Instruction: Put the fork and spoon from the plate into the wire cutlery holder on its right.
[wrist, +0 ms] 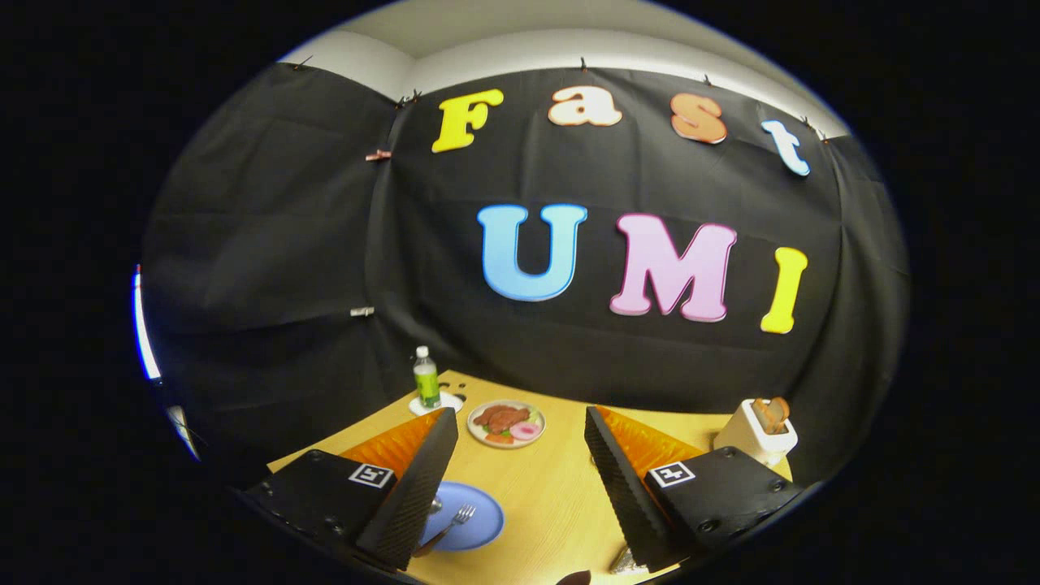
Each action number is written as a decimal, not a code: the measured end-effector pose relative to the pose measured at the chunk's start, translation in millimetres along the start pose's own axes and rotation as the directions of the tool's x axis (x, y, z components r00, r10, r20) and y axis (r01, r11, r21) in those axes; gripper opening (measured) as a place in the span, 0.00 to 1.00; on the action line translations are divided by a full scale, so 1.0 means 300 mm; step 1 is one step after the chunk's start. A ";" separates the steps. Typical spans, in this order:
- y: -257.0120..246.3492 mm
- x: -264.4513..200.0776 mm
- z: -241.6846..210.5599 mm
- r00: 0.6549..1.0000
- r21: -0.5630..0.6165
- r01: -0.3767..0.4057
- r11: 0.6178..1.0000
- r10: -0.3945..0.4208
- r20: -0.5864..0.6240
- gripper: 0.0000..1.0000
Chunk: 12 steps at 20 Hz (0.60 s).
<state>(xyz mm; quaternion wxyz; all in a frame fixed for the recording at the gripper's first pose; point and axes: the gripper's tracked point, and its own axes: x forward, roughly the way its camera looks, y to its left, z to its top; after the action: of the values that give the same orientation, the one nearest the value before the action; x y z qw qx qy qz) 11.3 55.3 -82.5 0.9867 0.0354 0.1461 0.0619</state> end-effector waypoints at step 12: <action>0.236 0.106 -0.760 0.760 0.177 -0.108 0.978 0.196 -0.620 0.90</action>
<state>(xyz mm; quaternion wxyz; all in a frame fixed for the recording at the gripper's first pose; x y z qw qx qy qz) -33.0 141.4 -303.1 0.8666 0.0885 0.4706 0.1402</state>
